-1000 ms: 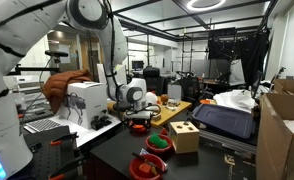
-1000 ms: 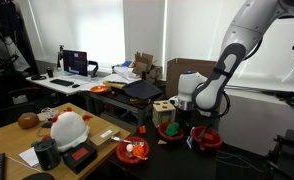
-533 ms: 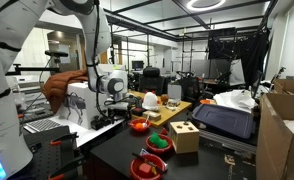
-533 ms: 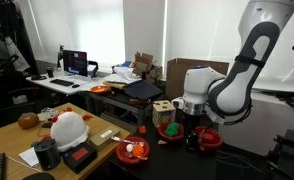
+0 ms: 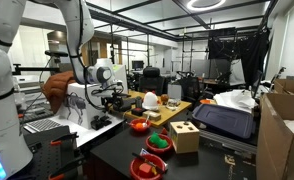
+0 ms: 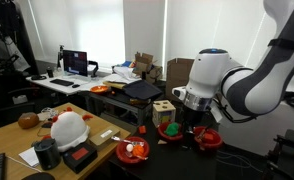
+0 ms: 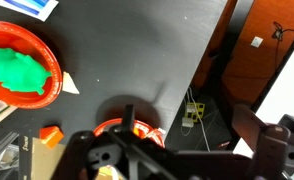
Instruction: Pick up the silver fork and put it in the red bowl on the left
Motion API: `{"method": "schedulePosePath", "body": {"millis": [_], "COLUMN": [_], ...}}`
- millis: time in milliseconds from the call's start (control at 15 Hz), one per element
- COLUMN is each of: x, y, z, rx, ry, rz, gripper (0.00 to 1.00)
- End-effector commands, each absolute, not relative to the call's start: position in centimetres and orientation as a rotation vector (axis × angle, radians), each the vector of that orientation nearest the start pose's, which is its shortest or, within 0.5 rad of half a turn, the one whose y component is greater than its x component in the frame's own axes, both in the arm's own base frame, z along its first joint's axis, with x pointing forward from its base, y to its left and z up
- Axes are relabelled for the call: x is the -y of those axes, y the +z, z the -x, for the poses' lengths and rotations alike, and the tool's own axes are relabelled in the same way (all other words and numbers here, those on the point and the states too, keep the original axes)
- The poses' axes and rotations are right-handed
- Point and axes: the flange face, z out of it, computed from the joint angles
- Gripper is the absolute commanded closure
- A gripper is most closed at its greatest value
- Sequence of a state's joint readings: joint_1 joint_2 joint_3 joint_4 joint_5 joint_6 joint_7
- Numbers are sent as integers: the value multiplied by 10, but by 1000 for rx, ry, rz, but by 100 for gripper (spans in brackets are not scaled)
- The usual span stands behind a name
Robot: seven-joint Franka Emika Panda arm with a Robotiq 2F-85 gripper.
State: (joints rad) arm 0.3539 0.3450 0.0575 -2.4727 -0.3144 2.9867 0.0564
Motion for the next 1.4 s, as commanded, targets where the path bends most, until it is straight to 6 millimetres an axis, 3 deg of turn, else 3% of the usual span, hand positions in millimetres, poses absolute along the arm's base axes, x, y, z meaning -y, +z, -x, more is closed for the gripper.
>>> {"method": "schedulePosePath", "body": {"millis": [0, 133, 267, 467, 733, 800, 867, 1267, 1333], "x": [-217, -214, -198, -159, -101, -100, -89, -53, -45], "y": [202, 213, 224, 239, 244, 238, 243, 279, 284], "z": [-414, -406, -395, -376, -332, -370, -365, -389, -368], "rx": [961, 956, 954, 938, 961, 940, 912, 814, 813], "ry": [-368, -394, -416, -433, -335, -315, -303, -394, -422], "rz": [3035, 3065, 3098, 3163, 3216, 3239, 3235, 3209, 3195], "gripper": [0, 0, 0, 0, 0, 0, 0, 0, 0]}}
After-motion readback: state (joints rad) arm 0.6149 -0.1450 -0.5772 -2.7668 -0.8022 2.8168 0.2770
